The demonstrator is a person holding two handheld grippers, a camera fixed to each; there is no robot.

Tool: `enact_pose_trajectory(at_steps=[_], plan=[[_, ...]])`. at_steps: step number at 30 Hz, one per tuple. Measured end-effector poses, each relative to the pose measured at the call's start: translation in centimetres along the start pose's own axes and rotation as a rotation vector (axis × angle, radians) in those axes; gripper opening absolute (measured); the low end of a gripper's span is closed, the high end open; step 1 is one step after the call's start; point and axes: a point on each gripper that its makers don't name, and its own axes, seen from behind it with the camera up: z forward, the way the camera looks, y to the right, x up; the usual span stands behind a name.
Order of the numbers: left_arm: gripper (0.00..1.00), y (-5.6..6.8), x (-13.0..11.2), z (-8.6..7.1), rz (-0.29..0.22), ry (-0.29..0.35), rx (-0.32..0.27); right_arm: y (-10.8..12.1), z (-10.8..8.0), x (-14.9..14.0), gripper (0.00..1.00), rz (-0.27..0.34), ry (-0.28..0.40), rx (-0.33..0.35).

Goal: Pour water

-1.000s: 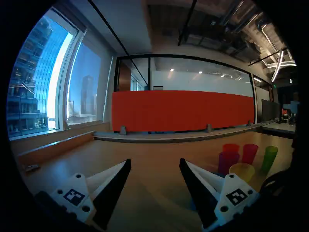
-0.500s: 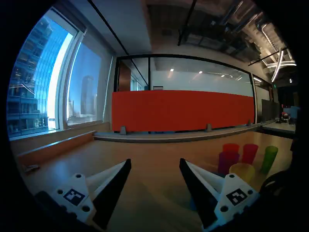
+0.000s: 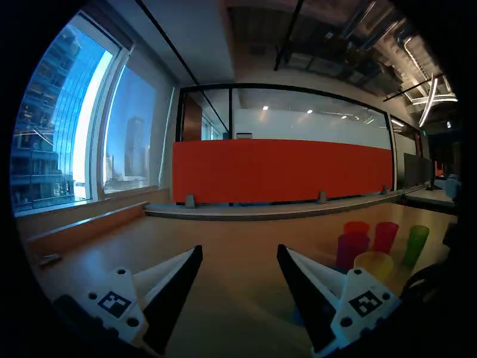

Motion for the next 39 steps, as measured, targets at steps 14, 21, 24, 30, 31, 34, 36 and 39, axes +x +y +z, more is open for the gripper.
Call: enact_pose_trajectory(at_steps=[14,21,24,30,31,34,36,39], plan=[[0.93,-0.1,0.0,0.0,0.000,0.000,0.000,-0.1,0.6,-3.0,1.00,0.017,-0.016,0.000],[0.93,-0.1,0.0,0.1,0.000,0.000,0.000,0.2,0.9,-4.1,1.00,0.030,-0.032,-0.011],[0.93,-0.1,0.0,0.1,0.001,0.000,0.000,0.4,1.0,-4.5,1.00,0.033,-0.039,-0.013],[0.93,-0.1,0.0,0.0,0.001,0.000,0.000,0.5,1.0,-4.8,1.00,0.037,-0.048,-0.016],[0.92,-0.1,0.0,0.1,0.000,0.000,0.000,0.5,1.0,-4.9,1.00,0.039,-0.051,-0.017],[0.93,-0.1,0.0,0.1,0.000,0.000,0.000,0.6,1.0,-5.1,1.00,0.044,-0.058,-0.018],[0.92,-0.1,0.0,0.1,0.000,0.000,0.000,0.6,1.0,-5.2,1.00,0.046,-0.062,-0.018],[0.92,0.0,0.0,0.0,0.000,0.000,0.000,0.7,1.1,-5.4,1.00,0.043,-0.070,-0.020]])
